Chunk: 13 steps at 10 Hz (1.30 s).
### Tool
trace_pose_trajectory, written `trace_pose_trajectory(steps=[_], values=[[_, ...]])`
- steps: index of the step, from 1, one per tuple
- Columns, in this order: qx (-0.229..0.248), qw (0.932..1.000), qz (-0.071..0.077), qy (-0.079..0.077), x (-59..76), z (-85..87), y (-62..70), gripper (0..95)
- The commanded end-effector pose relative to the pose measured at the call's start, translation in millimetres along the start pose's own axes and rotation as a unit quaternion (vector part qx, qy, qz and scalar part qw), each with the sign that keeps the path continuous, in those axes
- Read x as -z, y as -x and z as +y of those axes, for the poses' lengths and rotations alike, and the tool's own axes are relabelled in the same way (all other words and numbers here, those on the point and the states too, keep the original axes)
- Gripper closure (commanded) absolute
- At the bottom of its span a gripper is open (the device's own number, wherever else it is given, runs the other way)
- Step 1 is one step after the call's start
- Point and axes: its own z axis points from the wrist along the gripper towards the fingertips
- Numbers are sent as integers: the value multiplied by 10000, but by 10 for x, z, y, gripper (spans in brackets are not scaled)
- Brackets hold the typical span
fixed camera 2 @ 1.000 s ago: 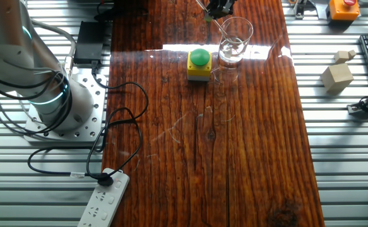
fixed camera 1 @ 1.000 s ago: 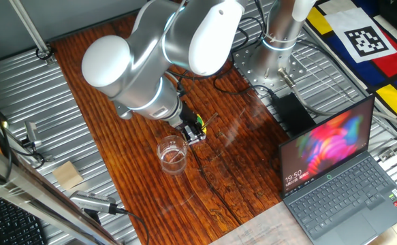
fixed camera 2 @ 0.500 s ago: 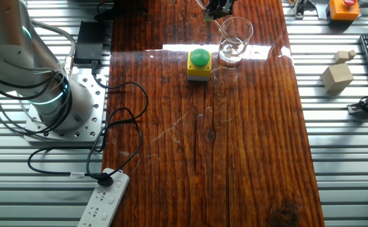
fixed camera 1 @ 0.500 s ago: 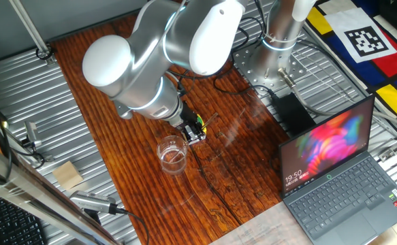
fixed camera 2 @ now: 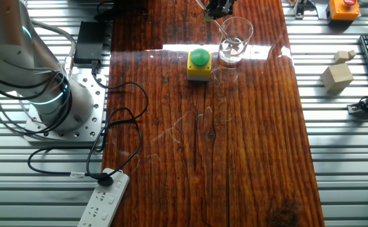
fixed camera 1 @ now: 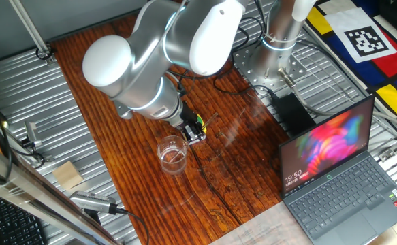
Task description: Stir the beaker with a glass rod
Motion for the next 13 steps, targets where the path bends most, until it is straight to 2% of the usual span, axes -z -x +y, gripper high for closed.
trace_pose_trajectory(steps=[1, 2, 13], values=[[-6, 10000, 0, 1, 1, 1, 1, 760], [-6, 10000, 0, 3, 1, 1, 1, 950], [-28, 10000, -1, -2, 10, 3, -2, 950]])
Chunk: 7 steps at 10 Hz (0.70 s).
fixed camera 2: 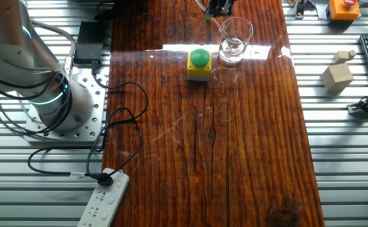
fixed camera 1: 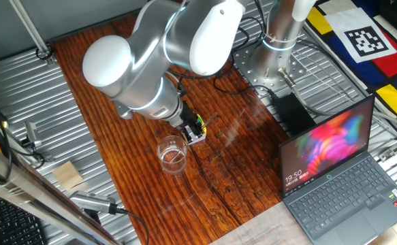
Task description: Stir the beaker with a glass rod
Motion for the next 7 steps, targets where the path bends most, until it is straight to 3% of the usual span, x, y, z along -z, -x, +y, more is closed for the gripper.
trace_pose_trajectory(steps=[1, 7], values=[[4, 10000, 8, -4, 7, -1, -5, 950], [-13, 9998, 178, -31, 67, 15, 20, 950]])
